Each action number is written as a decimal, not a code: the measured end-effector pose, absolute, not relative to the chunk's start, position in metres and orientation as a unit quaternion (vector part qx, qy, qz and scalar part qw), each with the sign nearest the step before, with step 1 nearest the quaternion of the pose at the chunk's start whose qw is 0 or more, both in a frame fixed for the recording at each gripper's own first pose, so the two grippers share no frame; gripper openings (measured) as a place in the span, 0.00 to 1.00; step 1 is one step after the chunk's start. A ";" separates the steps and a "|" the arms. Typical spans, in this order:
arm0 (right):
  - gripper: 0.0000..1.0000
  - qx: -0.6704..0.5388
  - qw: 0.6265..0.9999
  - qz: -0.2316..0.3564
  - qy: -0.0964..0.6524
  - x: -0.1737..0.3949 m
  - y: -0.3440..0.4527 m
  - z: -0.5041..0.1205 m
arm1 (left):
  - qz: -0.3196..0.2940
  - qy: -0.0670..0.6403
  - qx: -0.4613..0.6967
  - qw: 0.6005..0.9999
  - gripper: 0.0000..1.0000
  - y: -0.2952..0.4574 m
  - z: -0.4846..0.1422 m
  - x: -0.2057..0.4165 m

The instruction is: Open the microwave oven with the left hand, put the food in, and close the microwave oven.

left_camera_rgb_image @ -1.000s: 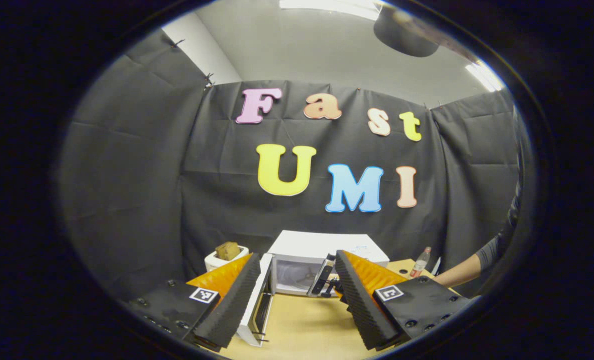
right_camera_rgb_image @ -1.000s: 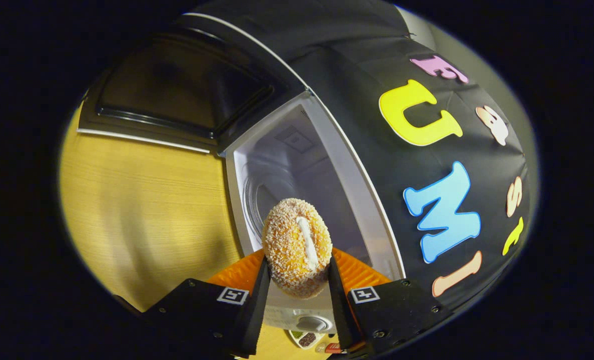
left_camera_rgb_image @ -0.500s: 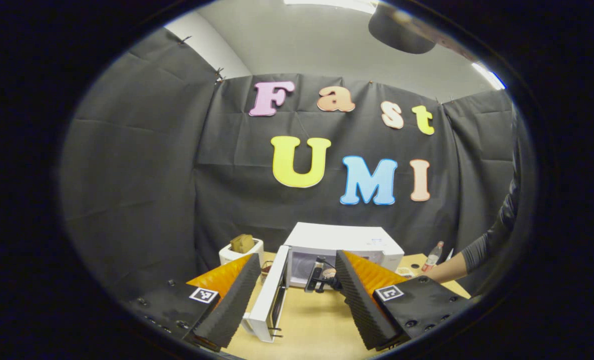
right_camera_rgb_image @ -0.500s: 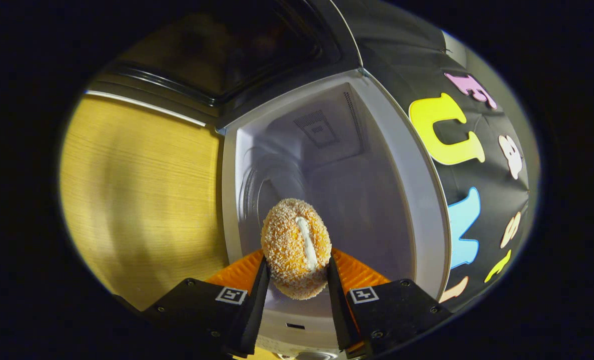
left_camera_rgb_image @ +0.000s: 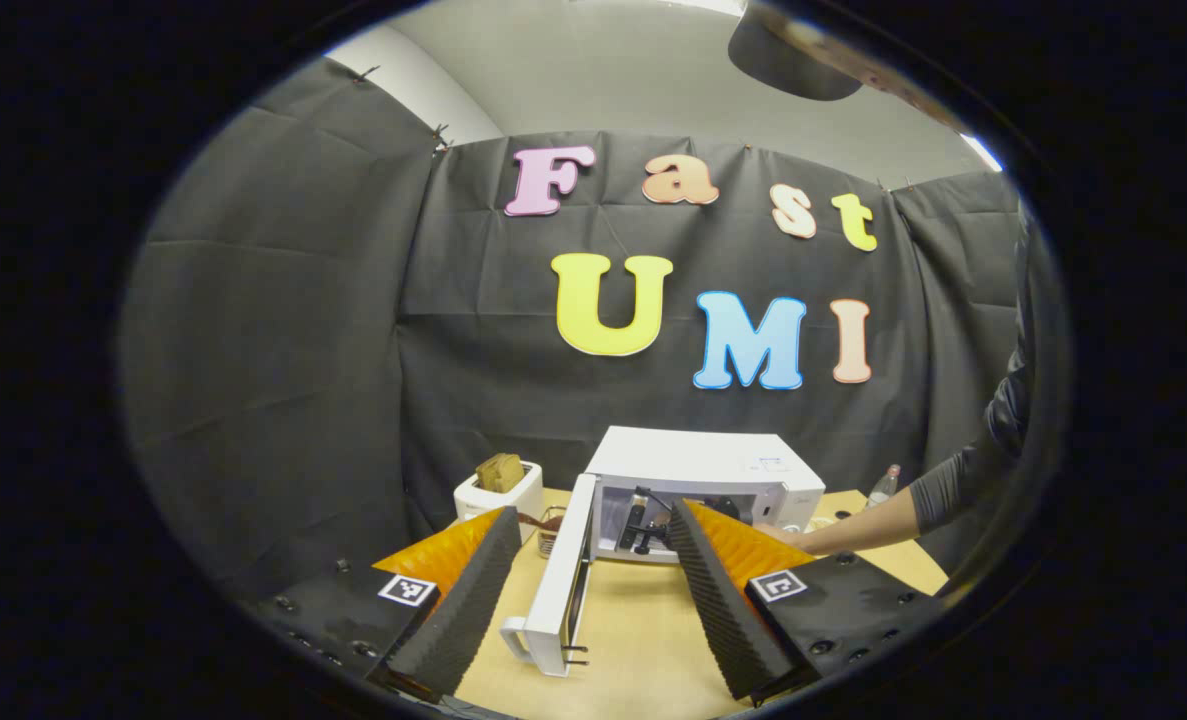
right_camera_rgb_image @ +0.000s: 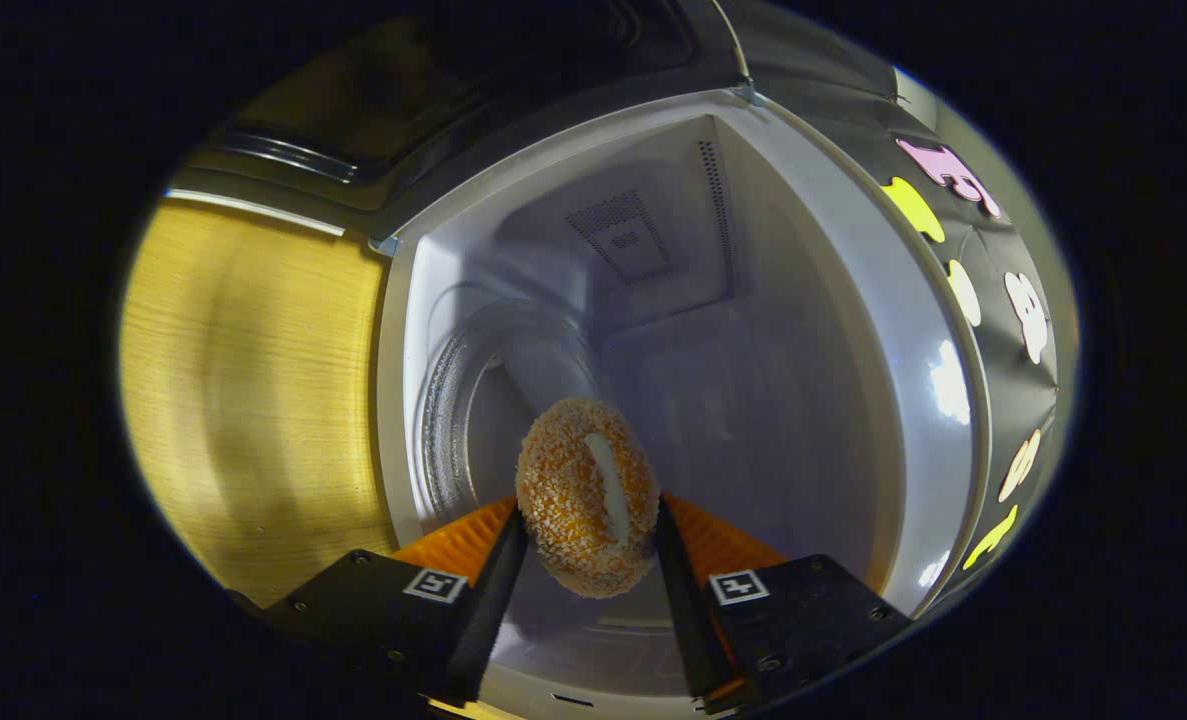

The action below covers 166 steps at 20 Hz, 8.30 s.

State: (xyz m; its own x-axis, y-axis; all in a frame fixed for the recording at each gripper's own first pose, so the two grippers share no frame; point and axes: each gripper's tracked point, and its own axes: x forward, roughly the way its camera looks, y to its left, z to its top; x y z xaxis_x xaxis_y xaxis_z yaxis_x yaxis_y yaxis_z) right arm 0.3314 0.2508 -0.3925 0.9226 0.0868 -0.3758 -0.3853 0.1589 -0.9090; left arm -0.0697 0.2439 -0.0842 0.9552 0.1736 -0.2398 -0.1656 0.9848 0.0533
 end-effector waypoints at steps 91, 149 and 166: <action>0.97 -0.007 0.997 -0.064 0.035 0.055 0.002 -0.063 | -0.194 0.310 0.012 0.931 0.07 0.069 -0.306 0.055; 0.96 0.018 0.992 -0.096 0.077 0.097 -0.086 -0.111 | -0.127 0.320 -0.011 0.939 0.07 0.008 -0.340 0.239; 0.96 -0.004 0.996 -0.068 0.058 0.087 -0.071 -0.090 | -0.068 0.175 0.018 0.982 0.92 0.043 -0.195 0.208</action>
State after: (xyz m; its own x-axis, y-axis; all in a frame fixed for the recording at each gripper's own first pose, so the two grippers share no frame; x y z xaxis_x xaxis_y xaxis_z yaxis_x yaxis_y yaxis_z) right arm 0.0871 -0.0715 -0.0898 0.9840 -0.1362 -0.1147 0.1352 0.9907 -0.0164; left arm 0.2076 0.0431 -0.1952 0.9296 -0.1281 -0.3456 0.1408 0.9900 0.0120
